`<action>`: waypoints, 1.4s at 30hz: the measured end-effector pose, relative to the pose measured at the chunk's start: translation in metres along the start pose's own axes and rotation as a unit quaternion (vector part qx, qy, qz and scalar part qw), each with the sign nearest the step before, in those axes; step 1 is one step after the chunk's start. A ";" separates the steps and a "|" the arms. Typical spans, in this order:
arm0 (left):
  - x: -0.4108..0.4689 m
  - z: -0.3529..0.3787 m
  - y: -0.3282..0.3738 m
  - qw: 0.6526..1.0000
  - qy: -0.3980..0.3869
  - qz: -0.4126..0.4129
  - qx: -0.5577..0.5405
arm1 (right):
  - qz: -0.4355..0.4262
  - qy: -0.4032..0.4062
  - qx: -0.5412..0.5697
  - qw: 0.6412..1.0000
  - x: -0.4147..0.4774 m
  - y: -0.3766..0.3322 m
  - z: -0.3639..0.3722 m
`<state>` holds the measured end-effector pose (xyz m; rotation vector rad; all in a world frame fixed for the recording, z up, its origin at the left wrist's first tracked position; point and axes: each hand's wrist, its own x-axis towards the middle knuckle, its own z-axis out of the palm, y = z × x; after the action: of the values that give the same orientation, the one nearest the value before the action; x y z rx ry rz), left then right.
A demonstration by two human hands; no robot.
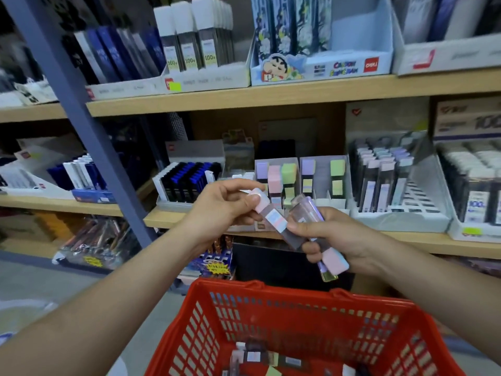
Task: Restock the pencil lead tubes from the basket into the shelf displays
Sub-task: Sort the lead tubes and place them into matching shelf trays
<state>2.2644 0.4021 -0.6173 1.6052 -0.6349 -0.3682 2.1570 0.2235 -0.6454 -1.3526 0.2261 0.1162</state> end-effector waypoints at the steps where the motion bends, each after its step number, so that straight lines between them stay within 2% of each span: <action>1: 0.004 0.001 0.001 0.999 0.019 0.017 0.030 | -0.013 0.017 -0.008 1.000 0.002 -0.002 -0.003; 4: 0.017 -0.001 0.007 0.990 0.092 0.067 0.080 | -0.063 0.092 -0.053 0.992 0.007 -0.011 -0.013; 7: 0.031 -0.003 0.009 0.978 0.139 0.094 0.123 | -0.102 0.125 -0.049 0.986 0.013 -0.021 -0.019; 11: 0.045 0.004 -0.003 0.953 0.142 0.131 0.232 | -0.114 0.111 -0.060 0.986 0.021 -0.025 -0.021; 15: 0.050 0.013 -0.010 0.935 0.139 0.158 0.286 | -0.132 0.112 -0.180 0.968 0.028 -0.024 -0.029; 20: 0.054 0.019 -0.018 0.934 0.122 0.147 0.302 | -0.138 0.122 -0.315 0.931 0.037 -0.017 -0.031; 26: 0.060 0.020 -0.024 0.929 0.095 0.180 0.310 | -0.202 0.217 -0.264 0.918 0.054 -0.016 -0.028; 32: 0.065 0.020 -0.026 0.912 0.106 0.204 0.340 | -0.237 0.273 -0.242 0.900 0.067 -0.019 -0.021; 38: 0.070 0.020 -0.027 0.902 0.103 0.231 0.349 | -0.214 0.308 -0.222 0.900 0.076 -0.019 -0.022; 42: 0.075 0.020 -0.030 0.875 0.107 0.258 0.394 | -0.186 0.328 -0.239 0.895 0.082 -0.027 -0.023</action>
<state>2.3180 0.3420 -0.6398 2.1003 -1.0889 0.5369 2.2406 0.1913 -0.6425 -1.8732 0.5223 -0.6608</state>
